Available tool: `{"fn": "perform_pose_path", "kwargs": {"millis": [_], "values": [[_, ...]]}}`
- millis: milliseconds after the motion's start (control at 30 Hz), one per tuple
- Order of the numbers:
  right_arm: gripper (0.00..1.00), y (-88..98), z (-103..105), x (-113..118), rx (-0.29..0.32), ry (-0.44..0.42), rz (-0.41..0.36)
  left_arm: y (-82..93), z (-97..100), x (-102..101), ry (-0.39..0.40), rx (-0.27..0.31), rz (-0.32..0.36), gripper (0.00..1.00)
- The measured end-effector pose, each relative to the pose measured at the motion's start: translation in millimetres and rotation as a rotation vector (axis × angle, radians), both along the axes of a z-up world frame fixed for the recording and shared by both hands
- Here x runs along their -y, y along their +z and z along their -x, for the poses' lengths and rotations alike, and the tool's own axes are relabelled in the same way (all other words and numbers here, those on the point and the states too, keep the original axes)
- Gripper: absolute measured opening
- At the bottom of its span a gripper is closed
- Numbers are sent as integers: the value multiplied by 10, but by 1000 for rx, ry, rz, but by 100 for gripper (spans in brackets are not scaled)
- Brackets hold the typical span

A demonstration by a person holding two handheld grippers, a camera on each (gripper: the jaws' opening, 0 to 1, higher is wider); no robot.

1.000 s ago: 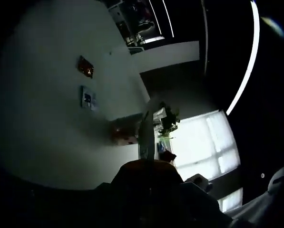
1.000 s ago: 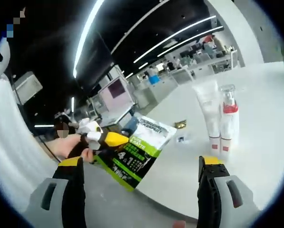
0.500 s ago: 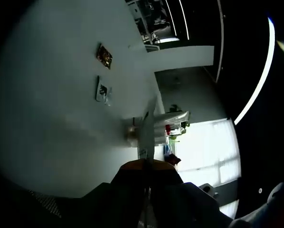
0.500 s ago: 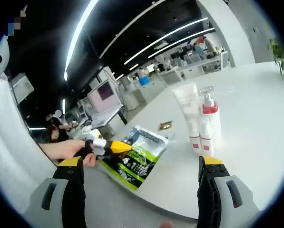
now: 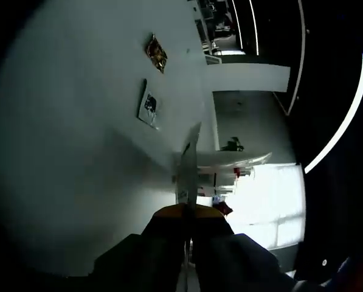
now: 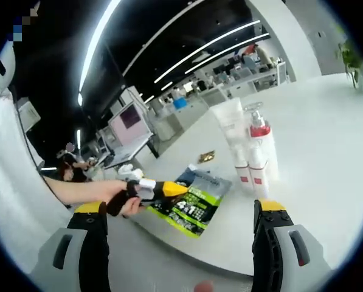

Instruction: Arrange the skincare products in the storage area until every visible bottle or jar stands upright without overlapping.

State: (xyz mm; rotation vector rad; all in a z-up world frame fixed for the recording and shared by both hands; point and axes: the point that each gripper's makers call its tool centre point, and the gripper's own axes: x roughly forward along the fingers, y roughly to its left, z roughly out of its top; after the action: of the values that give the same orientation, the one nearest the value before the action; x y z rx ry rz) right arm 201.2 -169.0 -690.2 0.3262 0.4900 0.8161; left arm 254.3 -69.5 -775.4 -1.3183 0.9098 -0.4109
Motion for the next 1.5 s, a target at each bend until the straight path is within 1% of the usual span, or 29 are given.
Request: {"fn": "perform_pose_path", "kwargs": {"millis": [133,167,300,367,467,733,833,1000,1133,1167,1233,1267,1333,1400,1433,1500], "values": [[99,-6,-21,30,-6,-15,-15,-138,-36,-32,24,-34,-28,1],[99,-9,-23,32,-8,-16,-17,-180,-62,-57,32,-37,-34,1],[99,-26,-27,45,-14,-19,-19,-233,-123,-64,47,-30,-60,1],[99,-32,-34,56,-17,-22,-24,-289,-140,-66,49,-41,-79,1],[99,-35,-34,54,-22,-24,-26,-340,-150,-53,48,-55,-88,1],[99,-50,-35,57,-28,-24,-26,-526,-267,-111,56,-111,-98,0],[99,-49,-41,62,-28,-29,-29,-557,-289,-116,69,-133,-98,1],[99,-56,-41,67,-33,-30,-33,-543,-333,-84,73,-135,-102,1],[99,-56,-40,66,-35,-31,-36,-537,-380,-90,55,-118,-117,2],[99,-56,-41,66,-36,-32,-37,-511,-376,-83,42,-106,-128,4],[99,-60,-36,64,-41,-32,-37,-439,-379,-74,15,-63,-153,10],[99,-55,-38,63,-40,-33,-40,-404,-382,-70,8,-51,-159,15],[99,-55,-39,63,-41,-33,-42,-322,-372,-67,-12,-18,-187,19],[99,-55,-38,63,-43,-33,-44,-275,-344,-78,-35,9,-237,24],[99,-54,-40,64,-42,-33,-46,-303,-342,-89,-46,20,-249,27],[99,-58,-38,67,-45,-31,-48,-282,-333,-95,-63,39,-259,35]]}}
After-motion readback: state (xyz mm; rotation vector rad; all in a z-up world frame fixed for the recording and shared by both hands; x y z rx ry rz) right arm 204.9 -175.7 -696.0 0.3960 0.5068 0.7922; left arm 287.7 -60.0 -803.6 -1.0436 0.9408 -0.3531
